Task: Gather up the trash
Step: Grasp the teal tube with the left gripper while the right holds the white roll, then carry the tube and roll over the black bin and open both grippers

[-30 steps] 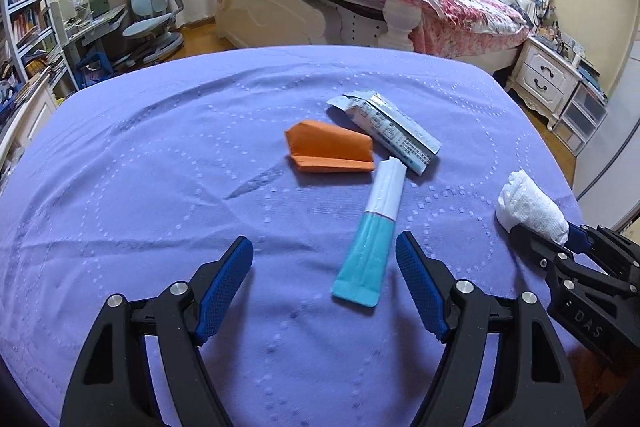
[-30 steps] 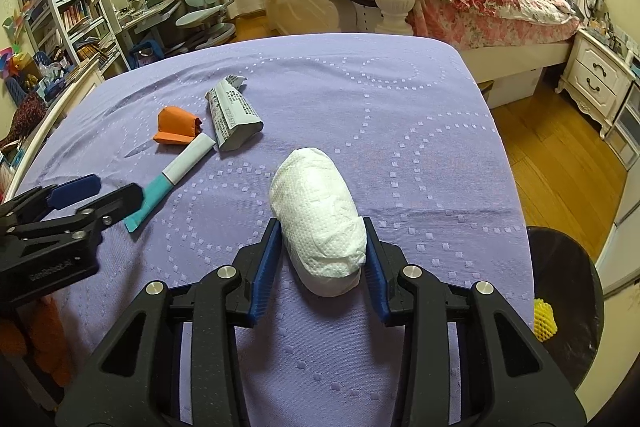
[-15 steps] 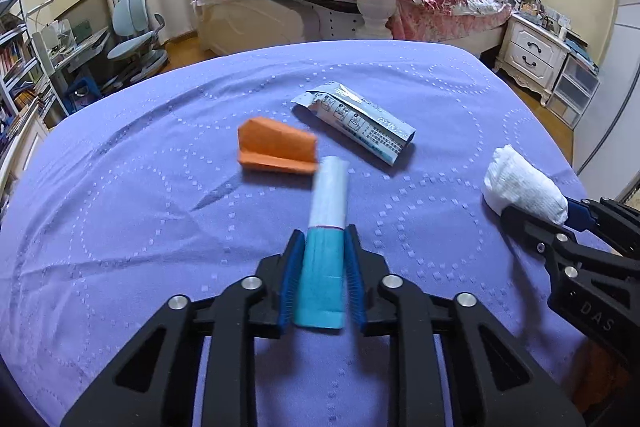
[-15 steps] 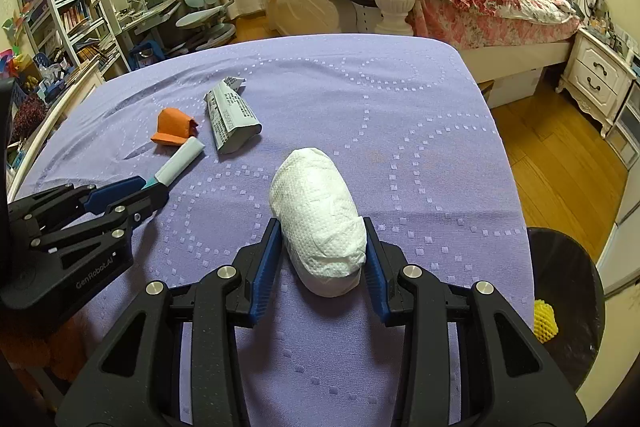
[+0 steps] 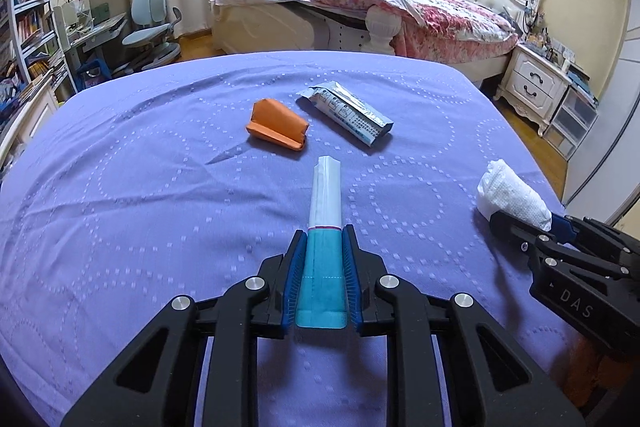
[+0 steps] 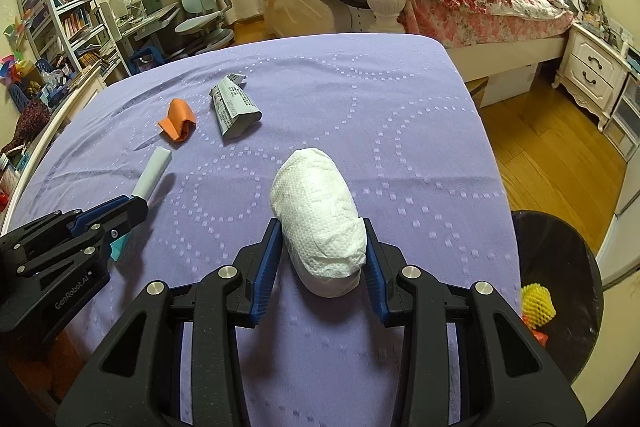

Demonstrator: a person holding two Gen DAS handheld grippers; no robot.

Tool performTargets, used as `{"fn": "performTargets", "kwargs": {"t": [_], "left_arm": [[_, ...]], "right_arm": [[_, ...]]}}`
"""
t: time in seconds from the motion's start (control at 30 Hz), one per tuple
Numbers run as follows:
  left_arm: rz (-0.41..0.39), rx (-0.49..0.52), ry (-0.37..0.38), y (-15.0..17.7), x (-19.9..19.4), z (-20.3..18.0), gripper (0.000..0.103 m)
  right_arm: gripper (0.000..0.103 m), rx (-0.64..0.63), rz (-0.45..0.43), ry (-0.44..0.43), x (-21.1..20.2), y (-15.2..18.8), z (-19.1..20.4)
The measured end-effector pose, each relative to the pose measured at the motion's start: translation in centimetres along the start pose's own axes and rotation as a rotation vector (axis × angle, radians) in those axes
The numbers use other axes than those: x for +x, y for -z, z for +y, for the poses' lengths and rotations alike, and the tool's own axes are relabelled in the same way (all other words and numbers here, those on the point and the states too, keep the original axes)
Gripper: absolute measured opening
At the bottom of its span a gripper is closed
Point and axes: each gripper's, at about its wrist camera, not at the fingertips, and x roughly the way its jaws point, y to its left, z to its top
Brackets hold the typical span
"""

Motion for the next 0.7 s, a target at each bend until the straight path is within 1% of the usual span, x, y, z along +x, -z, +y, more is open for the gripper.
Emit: {"fn": "performTargets", "kwargs": {"t": [0.23,0.4,0.53,0.7], "left_arm": [[-0.026,-0.013,0.009,0.7,-1.5,-1.3,0.022],[-0.043,-0.004,0.013,1.2,-2.3,-2.6,0.022],[-0.054,-0.004,0.024,1.6,-3.0,-3.6,0.022],[-0.076,0.021,0.04,2.2,-4.0,-5.5,0.022]], "right_arm": [[0.038,0.006,-0.01,0.004,-1.9,1.6,-0.6],[0.038,0.022,-0.024,0.017,-3.4,2.7,-1.6],[0.038,0.038,-0.042,0.039,-4.8,3.6,-2.8],[0.038,0.07,-0.061,0.064,-6.2,4.4,-4.6]]}}
